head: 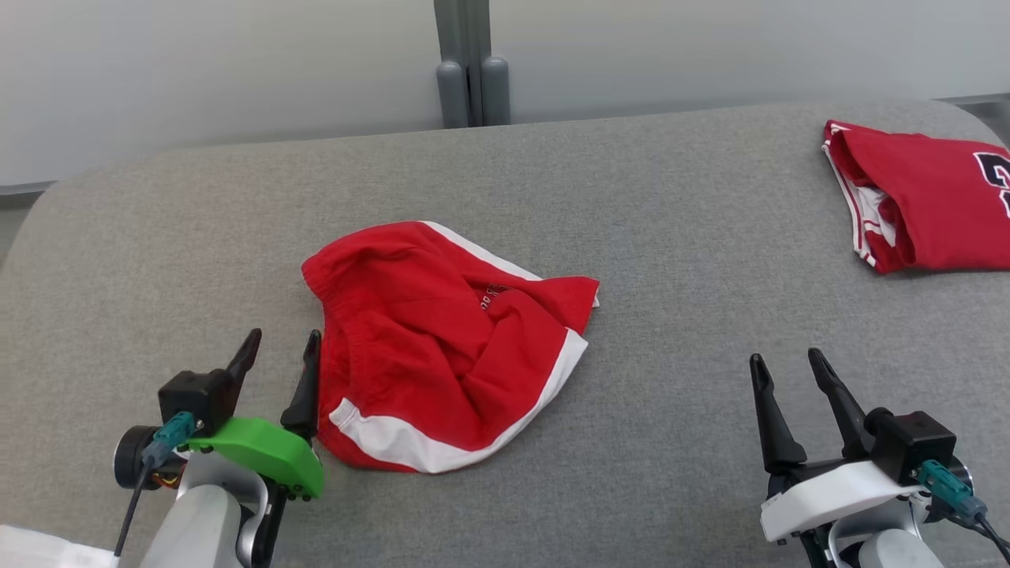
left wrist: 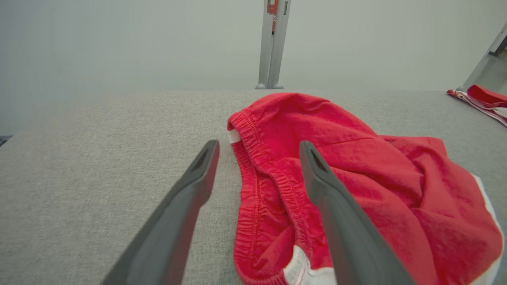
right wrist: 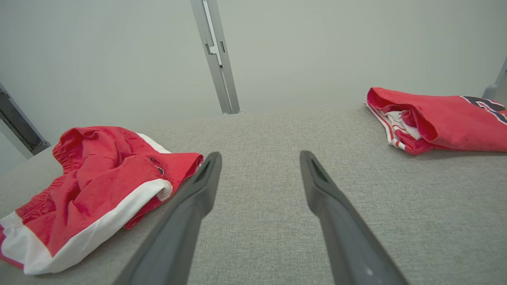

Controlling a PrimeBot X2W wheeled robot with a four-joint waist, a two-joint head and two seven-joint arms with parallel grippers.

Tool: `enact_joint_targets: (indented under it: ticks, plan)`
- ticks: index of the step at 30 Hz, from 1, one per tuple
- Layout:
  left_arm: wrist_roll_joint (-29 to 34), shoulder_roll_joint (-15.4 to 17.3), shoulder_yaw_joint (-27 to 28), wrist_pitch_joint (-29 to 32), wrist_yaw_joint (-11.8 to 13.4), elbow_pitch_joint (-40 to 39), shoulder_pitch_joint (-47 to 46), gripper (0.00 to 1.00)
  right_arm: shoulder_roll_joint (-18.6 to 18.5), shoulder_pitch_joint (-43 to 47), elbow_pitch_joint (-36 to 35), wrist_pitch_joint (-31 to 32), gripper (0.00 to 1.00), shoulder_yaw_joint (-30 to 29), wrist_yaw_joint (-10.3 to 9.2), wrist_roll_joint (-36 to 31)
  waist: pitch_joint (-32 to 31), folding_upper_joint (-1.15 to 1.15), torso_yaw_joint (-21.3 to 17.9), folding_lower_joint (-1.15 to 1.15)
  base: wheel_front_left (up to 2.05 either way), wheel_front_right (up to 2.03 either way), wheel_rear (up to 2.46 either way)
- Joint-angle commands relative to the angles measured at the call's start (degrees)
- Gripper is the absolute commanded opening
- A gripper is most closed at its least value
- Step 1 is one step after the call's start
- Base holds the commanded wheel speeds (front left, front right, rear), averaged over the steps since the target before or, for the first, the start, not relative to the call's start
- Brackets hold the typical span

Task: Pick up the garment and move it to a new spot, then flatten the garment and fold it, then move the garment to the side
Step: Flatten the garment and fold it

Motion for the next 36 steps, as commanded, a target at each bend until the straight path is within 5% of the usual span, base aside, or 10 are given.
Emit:
enact_joint_targets:
  ticks: [1,11,18,36]
  plan:
    - [0.7,0.0,1.3,-0.2,0.5,-1.8,1.5,1.00,0.0,1.1,-0.1,-0.2,1.00,-0.2,-0.10,-0.4,-1.1,0.00,1.3,0.00,0.00,0.00,0.00]
    - [5.8,-1.0,10.1,-0.2,2.4,-17.8,11.7,1.00,0.0,2.4,-0.8,-0.2,1.00,-0.5,-0.09,-0.3,-2.9,0.00,2.9,0.00,0.00,0.00,0.00]
    - [7.6,-3.1,14.4,-0.1,1.4,-26.5,18.8,1.00,0.0,3.5,-1.2,-0.2,1.00,-0.7,-0.09,-0.2,-3.2,0.00,4.2,0.00,0.00,0.00,0.00]
    - [10.2,-5.6,14.2,-0.1,-0.1,-26.9,18.6,1.00,-1.8,-3.0,2.9,-0.2,1.00,5.4,-0.10,1.0,-1.7,0.00,7.2,0.00,0.00,0.00,0.00]
